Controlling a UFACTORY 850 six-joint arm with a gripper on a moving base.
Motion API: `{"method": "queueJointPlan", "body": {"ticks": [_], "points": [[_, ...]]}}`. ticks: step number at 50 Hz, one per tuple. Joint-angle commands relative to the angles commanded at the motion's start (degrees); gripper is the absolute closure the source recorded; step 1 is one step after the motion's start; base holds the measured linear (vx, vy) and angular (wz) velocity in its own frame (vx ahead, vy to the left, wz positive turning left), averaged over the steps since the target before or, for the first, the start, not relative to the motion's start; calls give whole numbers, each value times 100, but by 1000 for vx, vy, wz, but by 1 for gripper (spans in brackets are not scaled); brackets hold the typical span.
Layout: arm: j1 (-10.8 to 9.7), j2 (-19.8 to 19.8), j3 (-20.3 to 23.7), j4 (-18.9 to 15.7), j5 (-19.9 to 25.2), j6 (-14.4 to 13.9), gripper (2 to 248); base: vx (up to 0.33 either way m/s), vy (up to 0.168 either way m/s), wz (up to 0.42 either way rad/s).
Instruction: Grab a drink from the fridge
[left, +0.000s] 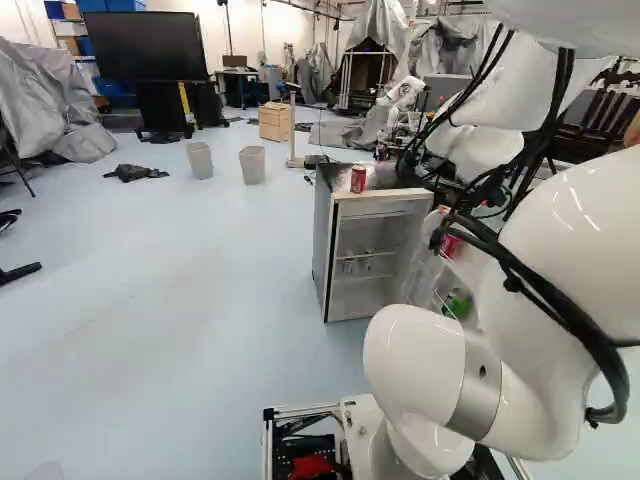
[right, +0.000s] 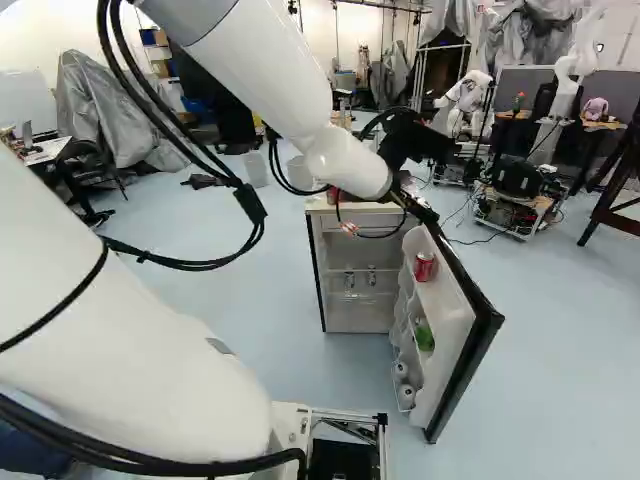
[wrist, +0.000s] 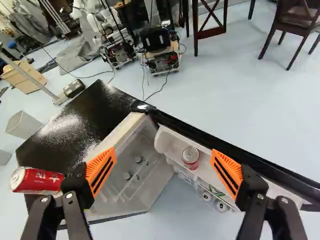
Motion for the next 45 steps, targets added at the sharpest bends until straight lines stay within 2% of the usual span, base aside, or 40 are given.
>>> {"method": "queueJointPlan", "body": {"ticks": [19,38,45], "points": [[-346,-54,-294,342,-726,0,3,0,0,0],[-685,-348,-596,708,-1487,0,3,0,0,0],[-807,-467,-710,759,-1603,0,3,0,0,0]]}}
